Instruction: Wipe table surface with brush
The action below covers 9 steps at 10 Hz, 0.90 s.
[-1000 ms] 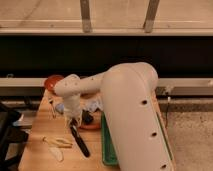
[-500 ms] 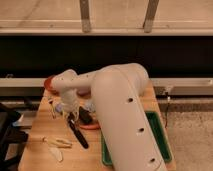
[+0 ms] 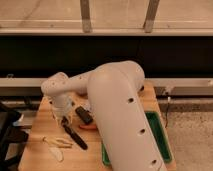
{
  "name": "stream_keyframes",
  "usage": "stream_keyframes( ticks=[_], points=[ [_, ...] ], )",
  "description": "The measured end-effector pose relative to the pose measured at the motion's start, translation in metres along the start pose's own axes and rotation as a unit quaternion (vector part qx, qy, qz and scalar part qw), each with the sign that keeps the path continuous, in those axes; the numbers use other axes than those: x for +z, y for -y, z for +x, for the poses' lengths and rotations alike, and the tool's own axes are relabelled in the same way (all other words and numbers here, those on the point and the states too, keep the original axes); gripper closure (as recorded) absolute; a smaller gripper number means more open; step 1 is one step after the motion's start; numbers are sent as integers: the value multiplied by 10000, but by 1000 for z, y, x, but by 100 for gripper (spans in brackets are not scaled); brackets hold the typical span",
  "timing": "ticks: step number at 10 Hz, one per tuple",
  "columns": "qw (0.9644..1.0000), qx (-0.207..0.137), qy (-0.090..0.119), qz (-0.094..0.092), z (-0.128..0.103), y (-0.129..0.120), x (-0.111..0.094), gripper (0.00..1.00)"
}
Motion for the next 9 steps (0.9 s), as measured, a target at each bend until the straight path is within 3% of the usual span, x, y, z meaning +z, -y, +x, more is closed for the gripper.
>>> stream_keyframes(
  ticks=[2,3,5,7,9],
  points=[
    [9999,7,-139,-11,23,-1,8,100],
    [9997,130,-226,-13,38,10,13,100],
    [9990,367,-247,-42,46,29,15,100],
    [9986,506,-127,-33,36,45,8,100],
    [9989,464,11,-23,18,42,-1,100]
  ],
)
